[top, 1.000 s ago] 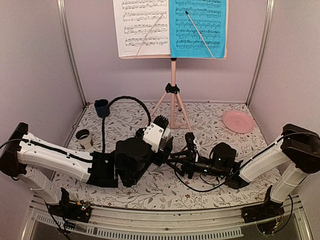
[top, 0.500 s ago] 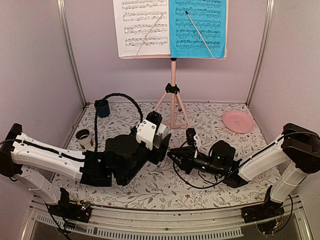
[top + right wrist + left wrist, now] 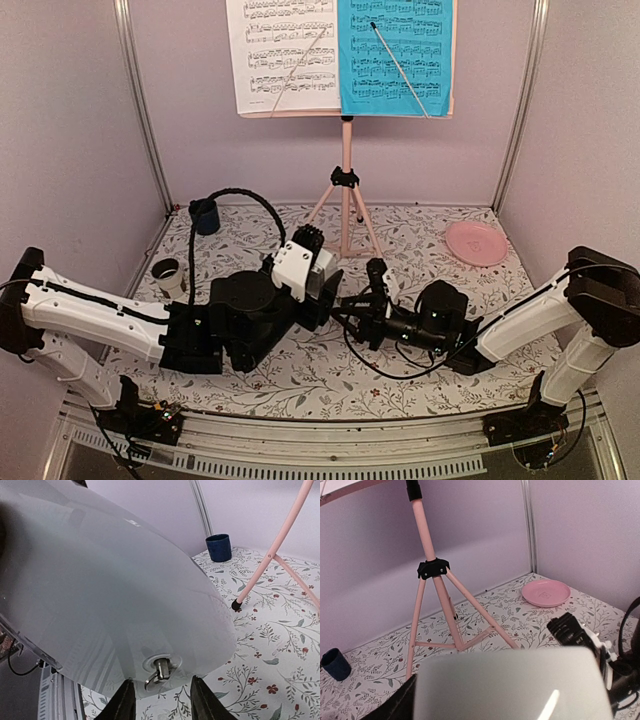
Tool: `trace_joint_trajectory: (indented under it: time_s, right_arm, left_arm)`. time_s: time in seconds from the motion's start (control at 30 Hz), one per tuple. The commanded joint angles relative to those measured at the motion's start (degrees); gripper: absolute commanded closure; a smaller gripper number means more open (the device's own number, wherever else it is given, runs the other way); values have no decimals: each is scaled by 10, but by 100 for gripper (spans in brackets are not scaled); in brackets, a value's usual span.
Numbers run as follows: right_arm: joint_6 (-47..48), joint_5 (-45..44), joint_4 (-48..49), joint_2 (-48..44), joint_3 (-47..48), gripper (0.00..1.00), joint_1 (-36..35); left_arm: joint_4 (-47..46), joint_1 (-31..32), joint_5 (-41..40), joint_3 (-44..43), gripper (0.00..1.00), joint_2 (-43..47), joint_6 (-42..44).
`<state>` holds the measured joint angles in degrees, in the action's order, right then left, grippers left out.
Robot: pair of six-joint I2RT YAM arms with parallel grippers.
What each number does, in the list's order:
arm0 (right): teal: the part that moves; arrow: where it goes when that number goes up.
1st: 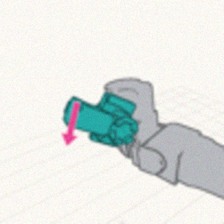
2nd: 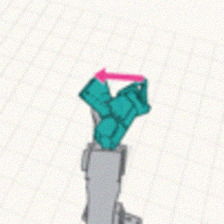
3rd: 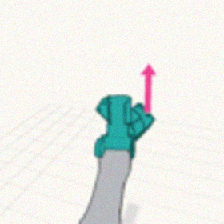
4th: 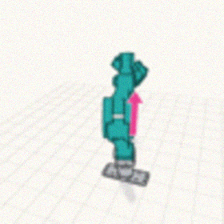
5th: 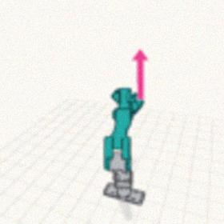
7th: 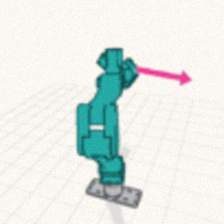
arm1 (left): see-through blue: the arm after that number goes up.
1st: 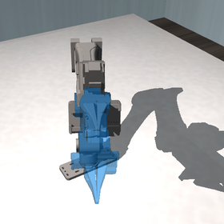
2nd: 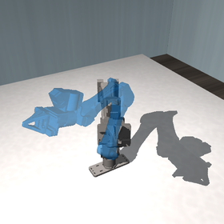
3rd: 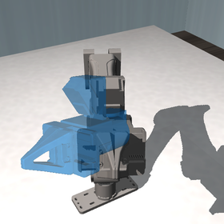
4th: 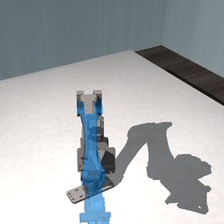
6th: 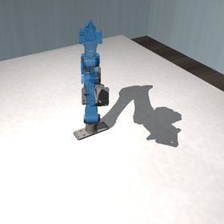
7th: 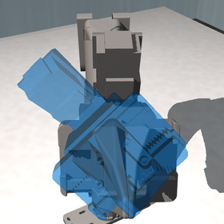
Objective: Set up the instrument practice props
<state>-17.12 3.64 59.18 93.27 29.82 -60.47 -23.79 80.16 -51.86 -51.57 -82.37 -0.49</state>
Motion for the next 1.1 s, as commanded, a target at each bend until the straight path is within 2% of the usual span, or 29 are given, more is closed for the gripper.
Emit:
trace_joint_trajectory:
  time_s: [0.0, 0.07, 0.2, 0.33, 0.63, 1.07]
  right_arm:
    - [8, 8, -7, -20, 10, 56, -12]
    - [11, -5, -16, -24, 17, 56, -14]
    - [18, -51, -26, -33, 18, 68, -15]
    - [27, -64, -36, -39, 21, 72, -15]
    - [38, -57, -41, -42, 18, 99, -15]
    - [8, -21, -46, -71, 14, 100, -14]
  left_arm:
    - [-46, 8, 1, -6, 70, 17, 1]
    - [-46, 8, 5, -7, 70, 17, 3]
    - [-47, 8, 19, -5, 70, 20, 4]
    - [-39, 8, 35, -7, 71, 19, 5]
    - [-37, 8, 44, -5, 72, 22, 0]
    - [-81, 7, 79, 28, 73, 33, 28]
